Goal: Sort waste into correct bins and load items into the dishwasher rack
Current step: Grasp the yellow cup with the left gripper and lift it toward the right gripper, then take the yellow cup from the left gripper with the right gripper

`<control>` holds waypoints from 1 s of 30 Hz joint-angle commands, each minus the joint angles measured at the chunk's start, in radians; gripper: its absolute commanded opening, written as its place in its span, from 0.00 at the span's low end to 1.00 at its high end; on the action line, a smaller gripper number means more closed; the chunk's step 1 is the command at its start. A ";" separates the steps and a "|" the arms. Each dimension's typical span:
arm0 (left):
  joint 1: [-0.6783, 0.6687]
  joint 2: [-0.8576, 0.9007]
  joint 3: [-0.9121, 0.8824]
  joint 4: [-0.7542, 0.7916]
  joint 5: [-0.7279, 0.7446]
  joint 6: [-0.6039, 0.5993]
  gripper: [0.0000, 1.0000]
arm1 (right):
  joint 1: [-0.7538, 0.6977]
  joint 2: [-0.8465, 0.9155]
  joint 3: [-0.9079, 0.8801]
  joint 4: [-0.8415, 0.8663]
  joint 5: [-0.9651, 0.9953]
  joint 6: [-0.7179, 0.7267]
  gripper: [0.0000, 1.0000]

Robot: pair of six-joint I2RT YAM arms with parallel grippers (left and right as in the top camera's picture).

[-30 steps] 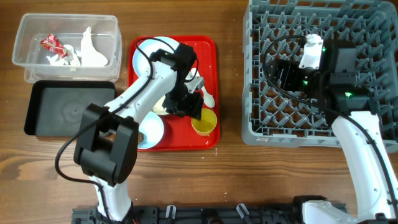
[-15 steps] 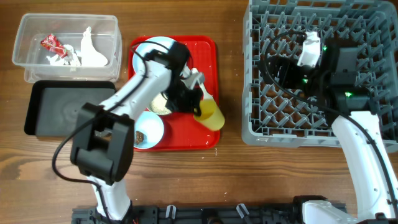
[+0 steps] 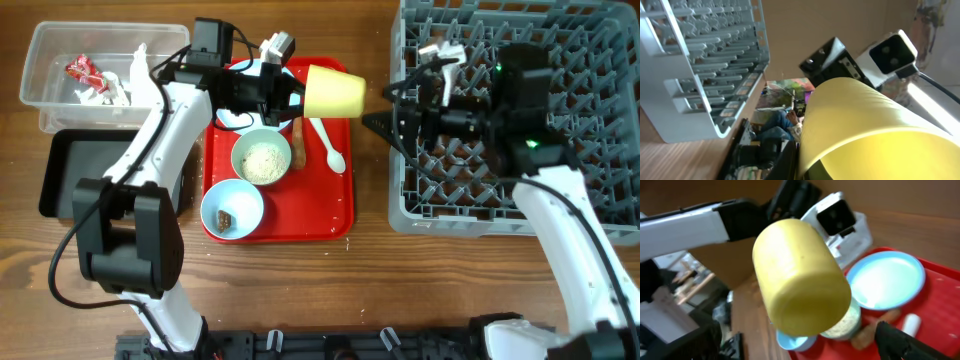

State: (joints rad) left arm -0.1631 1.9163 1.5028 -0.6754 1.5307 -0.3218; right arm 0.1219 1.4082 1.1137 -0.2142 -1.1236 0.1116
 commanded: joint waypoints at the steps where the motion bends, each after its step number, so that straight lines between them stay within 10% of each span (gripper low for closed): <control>1: -0.002 -0.024 0.010 0.003 0.047 -0.035 0.04 | 0.006 0.096 0.017 0.139 -0.162 0.068 0.99; 11: -0.037 -0.024 0.010 0.003 0.046 -0.035 0.04 | 0.047 0.199 0.017 0.441 -0.301 0.178 0.84; 30: -0.037 -0.024 0.010 0.003 0.046 -0.034 0.04 | 0.089 0.210 0.017 0.463 -0.326 0.176 0.57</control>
State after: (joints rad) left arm -0.1955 1.9118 1.5028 -0.6727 1.5600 -0.3496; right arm 0.1806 1.6047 1.1156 0.2386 -1.3609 0.2985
